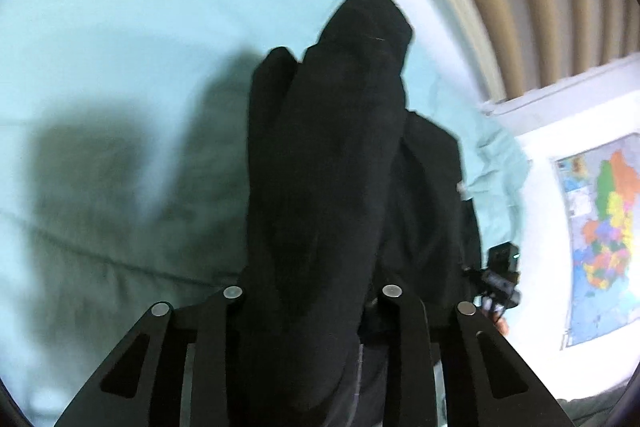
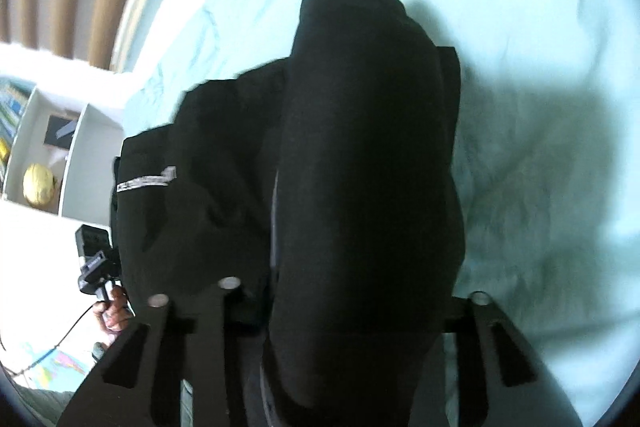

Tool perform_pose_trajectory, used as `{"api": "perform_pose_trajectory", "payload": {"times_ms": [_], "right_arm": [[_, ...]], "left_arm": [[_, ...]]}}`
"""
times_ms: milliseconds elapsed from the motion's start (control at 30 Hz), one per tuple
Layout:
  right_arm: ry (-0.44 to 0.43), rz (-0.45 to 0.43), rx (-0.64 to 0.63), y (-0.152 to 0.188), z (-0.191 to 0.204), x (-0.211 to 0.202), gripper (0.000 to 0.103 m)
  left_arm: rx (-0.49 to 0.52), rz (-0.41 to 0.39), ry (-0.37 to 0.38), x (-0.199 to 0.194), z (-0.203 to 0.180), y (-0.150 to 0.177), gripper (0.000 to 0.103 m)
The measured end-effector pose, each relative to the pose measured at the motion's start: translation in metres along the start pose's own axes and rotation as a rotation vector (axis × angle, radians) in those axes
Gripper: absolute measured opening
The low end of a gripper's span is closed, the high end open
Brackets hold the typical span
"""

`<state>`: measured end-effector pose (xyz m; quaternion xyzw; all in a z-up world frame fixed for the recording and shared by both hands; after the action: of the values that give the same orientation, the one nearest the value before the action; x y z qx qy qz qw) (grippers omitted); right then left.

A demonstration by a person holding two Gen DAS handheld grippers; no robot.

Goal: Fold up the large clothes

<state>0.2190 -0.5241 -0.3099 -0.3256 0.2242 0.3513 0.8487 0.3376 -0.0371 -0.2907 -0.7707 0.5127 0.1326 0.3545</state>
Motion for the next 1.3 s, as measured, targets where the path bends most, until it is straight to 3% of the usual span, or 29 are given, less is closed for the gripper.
{"api": "perform_pose_trajectory", "payload": {"times_ms": [200,467,600,867,933,1133,1200,1300], "right_arm": [[-0.003,-0.09,-0.122,0.024,0.064,-0.063,0.033],[0.017,-0.102,-0.192,0.074,0.095,-0.145,0.033],[0.052,-0.057,-0.182,0.107,0.086,-0.156,0.033],[0.137,0.091,-0.1,0.188,0.033,-0.133,0.033],[0.166,0.098,-0.069,0.198,0.013,-0.126,0.036],[0.197,0.038,0.141,0.193,-0.035,-0.131,0.055],[0.237,0.032,0.159,0.196,-0.058,-0.149,0.062],[0.203,0.022,0.244,0.199,-0.069,-0.173,0.062]], "left_arm": [[0.099,-0.062,0.082,-0.068,-0.079,0.03,0.029],[0.142,-0.09,0.107,-0.161,-0.112,0.087,0.029],[0.105,-0.054,0.081,-0.188,-0.09,0.125,0.029],[-0.052,0.048,-0.043,-0.177,-0.016,0.215,0.03],[-0.134,0.039,-0.064,-0.174,0.011,0.218,0.032],[-0.351,0.0,-0.109,-0.178,0.074,0.22,0.044],[-0.382,0.001,-0.105,-0.183,0.08,0.222,0.05],[-0.371,-0.014,-0.123,-0.199,0.077,0.218,0.05]]}}
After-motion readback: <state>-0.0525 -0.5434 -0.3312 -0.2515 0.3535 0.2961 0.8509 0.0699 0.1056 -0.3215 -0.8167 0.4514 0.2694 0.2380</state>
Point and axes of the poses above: each gripper's, at about its wrist camera, not at the fingertips, and x roughly the way its jaws point, z to its left, y to its underside, the point moved 9 cm from there along x, roughly the way its jaws point, and after that the axes turned 12 degrees about -z, right-handed, at the moved point
